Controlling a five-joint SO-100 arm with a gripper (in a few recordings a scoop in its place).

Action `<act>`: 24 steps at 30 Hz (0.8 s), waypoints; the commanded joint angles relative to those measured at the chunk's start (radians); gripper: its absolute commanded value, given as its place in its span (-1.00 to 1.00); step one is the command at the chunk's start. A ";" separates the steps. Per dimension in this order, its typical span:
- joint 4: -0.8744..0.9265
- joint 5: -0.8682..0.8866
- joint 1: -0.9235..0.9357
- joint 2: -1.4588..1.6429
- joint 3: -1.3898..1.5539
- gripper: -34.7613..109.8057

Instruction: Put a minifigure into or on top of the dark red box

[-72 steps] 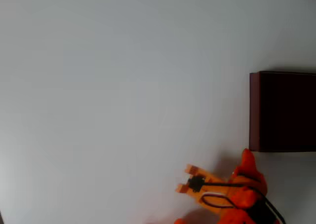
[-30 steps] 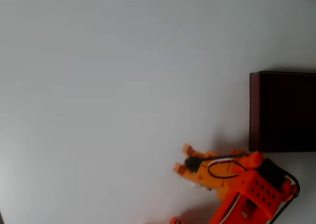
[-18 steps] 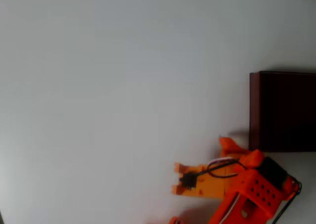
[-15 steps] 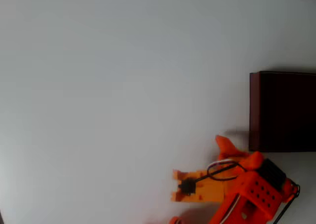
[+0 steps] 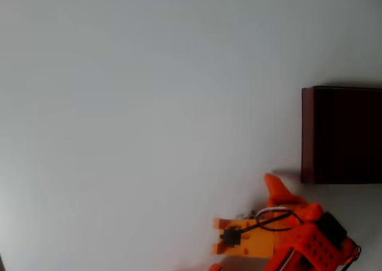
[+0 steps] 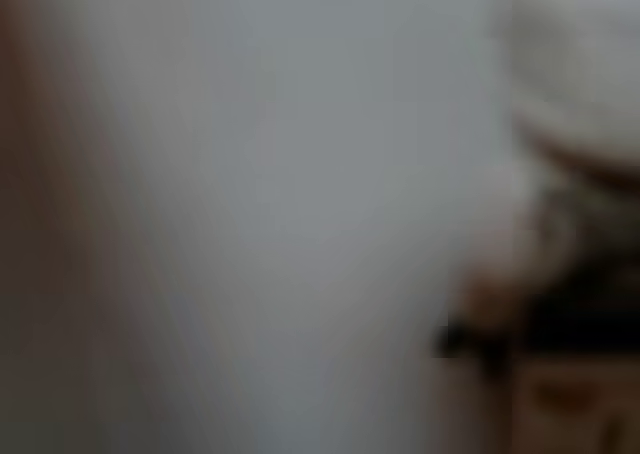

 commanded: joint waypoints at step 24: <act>-0.130 0.028 -0.060 0.046 0.060 -0.03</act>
